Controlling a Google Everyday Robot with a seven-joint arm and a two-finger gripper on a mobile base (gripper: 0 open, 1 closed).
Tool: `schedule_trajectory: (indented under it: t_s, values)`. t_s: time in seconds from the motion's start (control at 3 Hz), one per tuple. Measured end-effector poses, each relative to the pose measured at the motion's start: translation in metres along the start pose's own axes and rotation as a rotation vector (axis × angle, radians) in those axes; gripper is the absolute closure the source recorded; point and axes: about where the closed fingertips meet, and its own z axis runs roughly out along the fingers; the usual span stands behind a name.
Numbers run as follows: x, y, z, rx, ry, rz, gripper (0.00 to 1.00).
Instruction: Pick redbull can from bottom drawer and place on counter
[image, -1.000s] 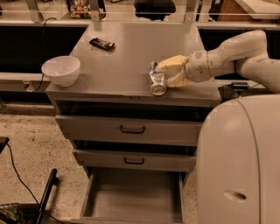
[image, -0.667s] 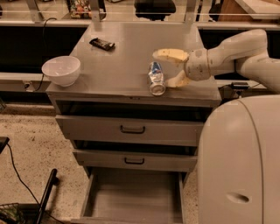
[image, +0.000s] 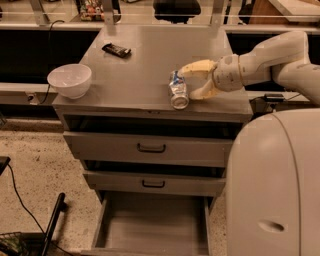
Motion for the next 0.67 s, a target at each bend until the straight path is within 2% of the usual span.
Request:
schedule_trajectory:
  t_s: [0.33, 0.67]
  values:
    - [-0.012, -0.006, -0.026, 0.02, 0.04, -0.025, 0.38]
    - [-0.028, -0.012, -0.058, 0.037, 0.09, -0.052, 0.22]
